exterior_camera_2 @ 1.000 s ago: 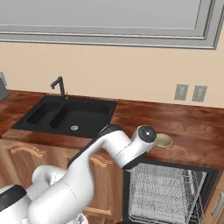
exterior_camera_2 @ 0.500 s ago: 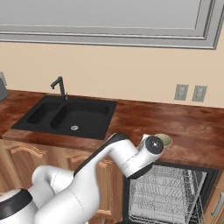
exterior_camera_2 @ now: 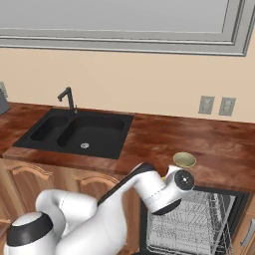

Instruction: Pick up the cup and bowl from the counter, place them in the dishwasher, and close the dishwasher door.

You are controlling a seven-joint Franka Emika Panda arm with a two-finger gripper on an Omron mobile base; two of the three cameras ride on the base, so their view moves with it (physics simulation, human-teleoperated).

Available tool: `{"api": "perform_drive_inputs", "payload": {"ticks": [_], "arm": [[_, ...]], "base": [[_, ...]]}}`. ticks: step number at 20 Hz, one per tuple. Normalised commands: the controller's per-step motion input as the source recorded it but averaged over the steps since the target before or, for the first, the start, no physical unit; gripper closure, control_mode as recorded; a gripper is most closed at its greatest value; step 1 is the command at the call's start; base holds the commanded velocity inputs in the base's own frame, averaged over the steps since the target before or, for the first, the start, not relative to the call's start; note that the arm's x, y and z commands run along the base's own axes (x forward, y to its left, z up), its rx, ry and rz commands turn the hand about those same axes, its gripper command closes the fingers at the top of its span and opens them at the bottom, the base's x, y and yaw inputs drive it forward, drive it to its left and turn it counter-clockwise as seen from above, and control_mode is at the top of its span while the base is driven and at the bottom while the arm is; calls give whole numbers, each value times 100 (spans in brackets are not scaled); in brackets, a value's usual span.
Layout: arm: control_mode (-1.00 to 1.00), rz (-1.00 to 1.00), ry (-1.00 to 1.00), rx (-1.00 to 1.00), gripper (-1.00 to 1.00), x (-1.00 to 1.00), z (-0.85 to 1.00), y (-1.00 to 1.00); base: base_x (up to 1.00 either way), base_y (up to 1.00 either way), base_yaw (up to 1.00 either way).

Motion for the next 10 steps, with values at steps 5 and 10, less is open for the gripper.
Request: {"api": "perform_drive_inputs", "payload": {"ticks": [5, 10], "arm": [[-100, 4, 0, 0, 100, 0, -48, -17], [-100, 4, 0, 0, 100, 0, -46, -16]], "base": [[0, 0, 0], [0, 0, 0]]}}
